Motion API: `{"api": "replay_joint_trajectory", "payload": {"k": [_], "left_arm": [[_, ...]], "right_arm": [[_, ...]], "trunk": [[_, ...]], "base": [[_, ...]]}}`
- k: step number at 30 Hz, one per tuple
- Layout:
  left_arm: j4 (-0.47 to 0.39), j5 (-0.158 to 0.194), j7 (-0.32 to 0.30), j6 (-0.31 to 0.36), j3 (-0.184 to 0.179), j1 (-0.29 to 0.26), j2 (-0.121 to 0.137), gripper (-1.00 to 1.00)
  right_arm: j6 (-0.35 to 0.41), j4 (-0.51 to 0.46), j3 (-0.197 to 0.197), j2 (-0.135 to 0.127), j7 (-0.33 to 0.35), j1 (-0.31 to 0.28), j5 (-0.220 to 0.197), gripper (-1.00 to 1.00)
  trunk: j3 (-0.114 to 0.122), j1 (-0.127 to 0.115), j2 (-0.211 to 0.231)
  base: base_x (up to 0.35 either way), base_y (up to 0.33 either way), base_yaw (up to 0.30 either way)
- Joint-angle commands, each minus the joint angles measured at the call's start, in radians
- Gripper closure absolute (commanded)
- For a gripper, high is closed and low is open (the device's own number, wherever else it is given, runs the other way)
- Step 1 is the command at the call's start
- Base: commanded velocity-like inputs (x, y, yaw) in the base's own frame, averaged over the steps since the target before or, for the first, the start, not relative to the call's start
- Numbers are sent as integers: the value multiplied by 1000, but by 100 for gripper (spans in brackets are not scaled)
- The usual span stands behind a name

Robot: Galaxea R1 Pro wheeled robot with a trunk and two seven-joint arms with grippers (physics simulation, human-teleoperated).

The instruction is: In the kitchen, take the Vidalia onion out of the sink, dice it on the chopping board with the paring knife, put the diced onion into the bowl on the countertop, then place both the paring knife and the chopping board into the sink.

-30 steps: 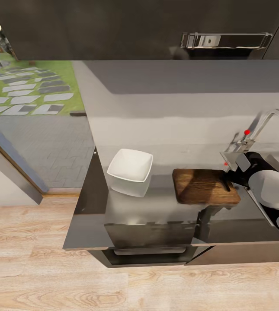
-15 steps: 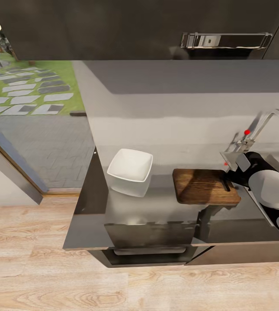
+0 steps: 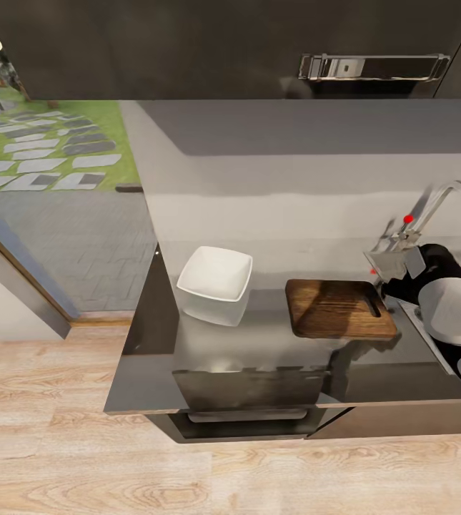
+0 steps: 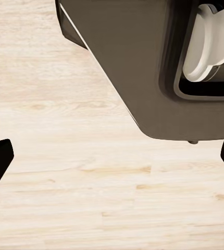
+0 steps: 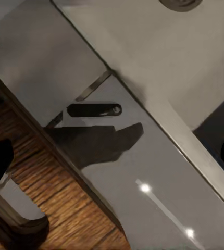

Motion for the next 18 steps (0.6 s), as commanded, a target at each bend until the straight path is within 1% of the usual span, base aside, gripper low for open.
{"api": "replay_joint_trajectory", "payload": {"k": [1,4,7,9,11,14,15,18], "left_arm": [[2,1,-3,-6,0,-1,0,-100],[2,2,-3,-6,0,-1,0,-100],[2,2,-3,-6,0,-1,0,-100],[2,2,-3,-6,0,-1,0,-100],[2,2,-3,-6,0,-1,0,-100],[2,2,-3,-6,0,-1,0,-100],[2,2,-3,-6,0,-1,0,-100],[2,2,-3,-6,0,-1,0,-100]], "right_arm": [[8,-13,-4,2,-9,-2,-8,-100],[30,-66,6,7,-8,-7,-9,-100],[38,-92,42,10,-7,-10,-10,-100],[41,-100,75,12,2,-12,-10,-100],[42,-102,91,15,16,-13,-11,-100],[44,-104,103,19,40,-13,-11,-100],[45,-105,108,21,60,-13,-11,-100],[45,-106,118,21,81,-14,-11,-100]], "trunk": [[-1,1,-2],[-1,1,-2],[-1,1,-2],[-1,1,-2],[-1,1,-2],[-1,1,-2],[-1,1,-2],[-1,1,-2]], "base": [[0,0,0],[0,0,0],[0,0,0],[0,0,0],[0,0,0],[0,0,0],[0,0,0],[0,0,0]]}}
